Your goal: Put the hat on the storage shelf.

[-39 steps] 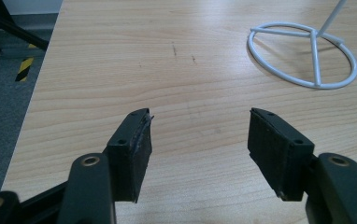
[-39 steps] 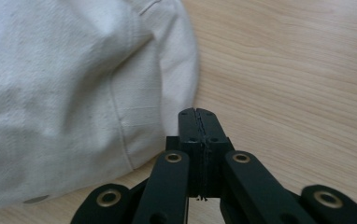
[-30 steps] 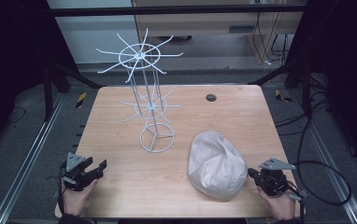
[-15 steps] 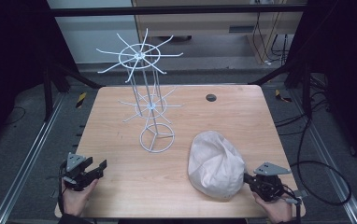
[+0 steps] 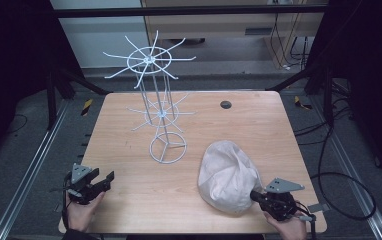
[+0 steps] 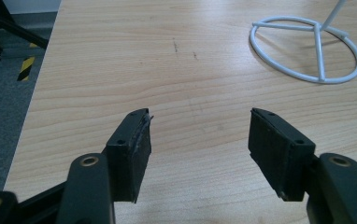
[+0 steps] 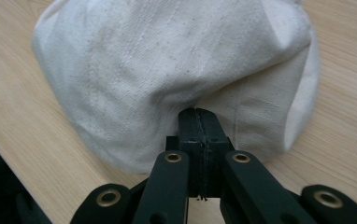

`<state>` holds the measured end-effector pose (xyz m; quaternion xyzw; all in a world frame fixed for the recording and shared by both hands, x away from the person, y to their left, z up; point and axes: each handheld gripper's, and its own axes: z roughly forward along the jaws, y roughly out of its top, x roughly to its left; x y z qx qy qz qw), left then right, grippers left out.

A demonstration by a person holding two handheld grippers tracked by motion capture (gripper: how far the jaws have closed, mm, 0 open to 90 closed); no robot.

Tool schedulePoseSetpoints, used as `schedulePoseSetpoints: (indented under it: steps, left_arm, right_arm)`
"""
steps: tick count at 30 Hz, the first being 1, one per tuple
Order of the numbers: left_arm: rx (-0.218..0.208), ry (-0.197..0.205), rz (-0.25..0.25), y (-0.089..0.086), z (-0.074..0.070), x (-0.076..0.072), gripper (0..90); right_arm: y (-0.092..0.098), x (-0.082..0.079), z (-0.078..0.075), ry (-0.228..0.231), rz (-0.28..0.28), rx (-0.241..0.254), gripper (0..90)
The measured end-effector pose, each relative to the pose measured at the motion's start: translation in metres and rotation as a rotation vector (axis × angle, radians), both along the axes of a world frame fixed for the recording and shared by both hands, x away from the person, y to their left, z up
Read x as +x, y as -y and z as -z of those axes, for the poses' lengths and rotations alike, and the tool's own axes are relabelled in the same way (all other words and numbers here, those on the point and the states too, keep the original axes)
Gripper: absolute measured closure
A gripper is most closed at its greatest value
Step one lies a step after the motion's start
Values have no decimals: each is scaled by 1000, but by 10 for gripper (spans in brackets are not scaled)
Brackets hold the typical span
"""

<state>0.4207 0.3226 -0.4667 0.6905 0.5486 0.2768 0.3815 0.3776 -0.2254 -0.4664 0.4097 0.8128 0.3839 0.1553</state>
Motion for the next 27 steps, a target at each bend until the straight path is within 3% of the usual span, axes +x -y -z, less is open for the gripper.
schedulePoseSetpoints:
  steps: [23, 27]
  left_arm:
    - [1, -2, -1, 0, 0, 1, 388]
    - [2, -3, -1, -1, 0, 1, 388]
  right_arm:
    - [-39, -3, 0, -6, -119, 63, 900]
    - [-34, -5, -7, 26, -109, 87, 900]
